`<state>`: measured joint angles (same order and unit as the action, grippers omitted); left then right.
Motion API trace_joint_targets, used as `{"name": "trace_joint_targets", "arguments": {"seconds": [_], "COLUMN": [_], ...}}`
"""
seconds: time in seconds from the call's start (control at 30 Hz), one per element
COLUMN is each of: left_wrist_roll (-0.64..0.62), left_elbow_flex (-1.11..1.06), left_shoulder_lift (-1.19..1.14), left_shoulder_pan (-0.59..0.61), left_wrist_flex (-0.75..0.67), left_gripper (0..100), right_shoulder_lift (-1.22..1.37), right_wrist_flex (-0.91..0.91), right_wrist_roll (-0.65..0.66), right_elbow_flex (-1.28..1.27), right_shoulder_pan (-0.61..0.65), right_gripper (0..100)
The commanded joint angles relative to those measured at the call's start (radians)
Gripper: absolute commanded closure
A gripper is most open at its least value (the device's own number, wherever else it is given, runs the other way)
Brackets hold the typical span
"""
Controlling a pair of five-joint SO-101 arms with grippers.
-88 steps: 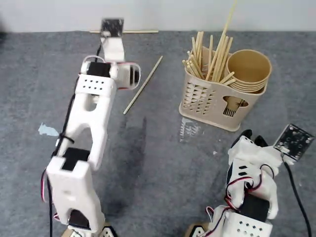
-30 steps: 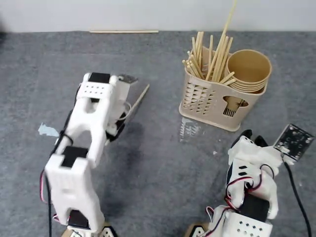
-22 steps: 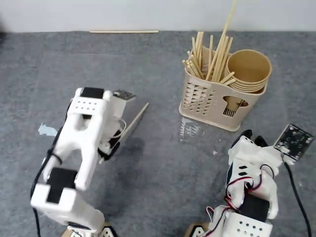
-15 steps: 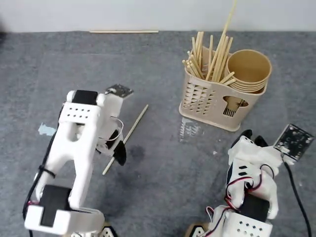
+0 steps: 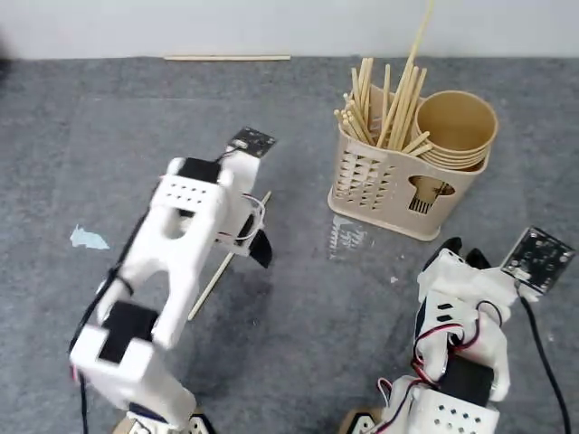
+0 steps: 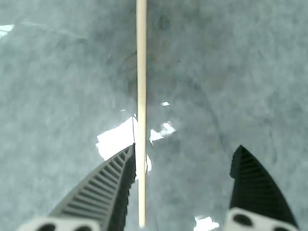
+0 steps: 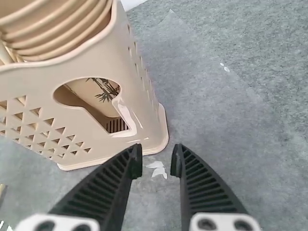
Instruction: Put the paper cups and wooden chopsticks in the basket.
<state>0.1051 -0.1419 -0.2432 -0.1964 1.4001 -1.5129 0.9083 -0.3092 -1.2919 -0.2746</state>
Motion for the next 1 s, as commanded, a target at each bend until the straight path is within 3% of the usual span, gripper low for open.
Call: {"name": "trace_joint_targets", "arguments": {"seconds": [0.0, 0.13, 0.4, 0.5, 0.57, 0.97], "left_wrist_roll": [-0.011, -0.011, -0.011, -0.012, -0.012, -0.051], "left_elbow_flex": [0.154, 0.311, 0.812, 0.947, 0.951, 0.934], "left_shoulder_lift": [-0.121, -0.313, -0.669, -0.756, -0.750, -0.497], "left_shoulder_pan": [-0.006, -0.002, -0.003, 0.000, -0.006, -0.026], "left_wrist_flex": [-0.017, 0.034, 0.330, 0.356, 0.356, 0.351], "left_gripper": [70, 71, 84, 92, 99, 99], "right_shoulder_lift": [-0.012, -0.012, -0.012, -0.012, -0.012, -0.012], "right_wrist_flex": [-0.008, -0.008, -0.008, -0.008, -0.008, -0.008], "right_wrist_roll": [-0.008, -0.008, -0.008, -0.008, -0.008, -0.008], "right_elbow_flex": [0.003, 0.003, 0.003, 0.003, 0.003, 0.003], "right_shoulder_pan": [0.010, 0.010, 0.010, 0.010, 0.010, 0.010], "right_gripper": [88.7, 88.7, 88.7, 88.7, 88.7, 88.7]}}
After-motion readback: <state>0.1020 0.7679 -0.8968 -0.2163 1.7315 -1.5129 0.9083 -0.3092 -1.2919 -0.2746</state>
